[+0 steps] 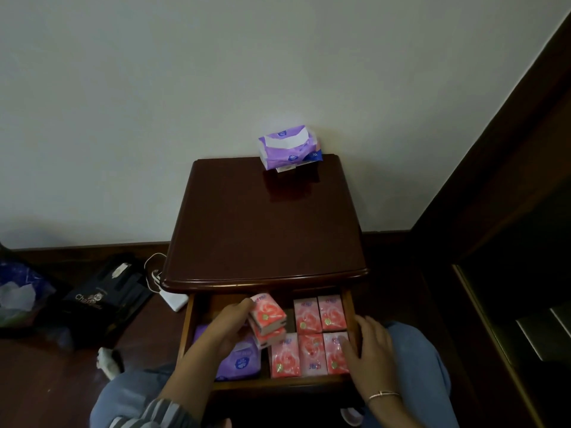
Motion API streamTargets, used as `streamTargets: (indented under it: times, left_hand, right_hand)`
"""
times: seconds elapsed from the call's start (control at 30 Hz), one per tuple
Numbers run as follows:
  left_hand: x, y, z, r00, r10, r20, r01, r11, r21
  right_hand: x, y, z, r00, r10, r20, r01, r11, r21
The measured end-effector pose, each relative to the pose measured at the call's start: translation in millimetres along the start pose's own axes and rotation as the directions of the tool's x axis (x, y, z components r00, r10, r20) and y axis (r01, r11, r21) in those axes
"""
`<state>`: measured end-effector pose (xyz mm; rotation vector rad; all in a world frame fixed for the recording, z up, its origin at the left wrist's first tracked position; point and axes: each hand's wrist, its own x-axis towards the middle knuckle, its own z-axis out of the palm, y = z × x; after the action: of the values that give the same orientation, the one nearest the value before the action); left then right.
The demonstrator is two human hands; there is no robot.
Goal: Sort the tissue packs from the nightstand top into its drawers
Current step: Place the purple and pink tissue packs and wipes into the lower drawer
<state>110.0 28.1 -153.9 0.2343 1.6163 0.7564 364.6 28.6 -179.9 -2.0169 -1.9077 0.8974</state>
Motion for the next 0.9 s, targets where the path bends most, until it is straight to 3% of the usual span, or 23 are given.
streamTargets:
  times: [0.03, 0.1, 0.2, 0.27, 0.43, 0.53, 0.67, 0.8, 0.9]
  left_hand:
    - [-4, -1, 2, 1.000, 0.001, 0.030, -0.001, 1.000, 0.001]
    - [-9, -4, 9, 0.994, 0.023, 0.109, -0.028, 0.999, 0.042]
    - [-10, -7, 22, 0.976, 0.078, 0.205, -0.098, 0.991, 0.091]
    - [-7, -9, 28, 0.971, 0.116, 0.208, -0.144, 0.982, 0.120]
    - [1, -18, 40, 0.969, 0.178, 0.169, -0.198, 0.974, 0.113]
    - [3, -19, 48, 0.969, 0.231, 0.084, -0.244, 0.941, 0.234]
    - [8, -15, 66, 0.923, 0.356, 0.145, -0.381, 0.802, 0.460]
    - [16, -21, 84, 0.895, 0.350, 0.278, -0.443, 0.623, 0.645]
    - [26, -37, 84, 0.856, 0.397, 0.331, -0.461, 0.298, 0.836]
  right_hand:
    - [-1, -6, 1, 0.997, -0.064, -0.032, 0.065, 0.998, 0.024]
    - [-2, -25, 4, 0.991, -0.112, 0.075, 0.096, 0.977, 0.191]
    - [6, -50, 9, 0.932, -0.058, 0.359, -0.091, 0.918, 0.385]
    - [14, -54, 8, 0.906, -0.035, 0.421, -0.156, 0.898, 0.411]
    - [26, -37, -15, 0.934, 0.048, 0.353, -0.212, 0.871, 0.443]
    - [23, -18, -30, 0.976, 0.072, 0.205, -0.121, 0.963, 0.241]
    - [6, -5, -30, 0.988, 0.013, 0.156, -0.003, 0.998, -0.068]
    - [-4, 1, -23, 0.988, -0.055, 0.141, 0.081, 0.978, -0.192]
    - [-5, 2, -20, 0.988, -0.083, 0.130, 0.112, 0.966, -0.232]
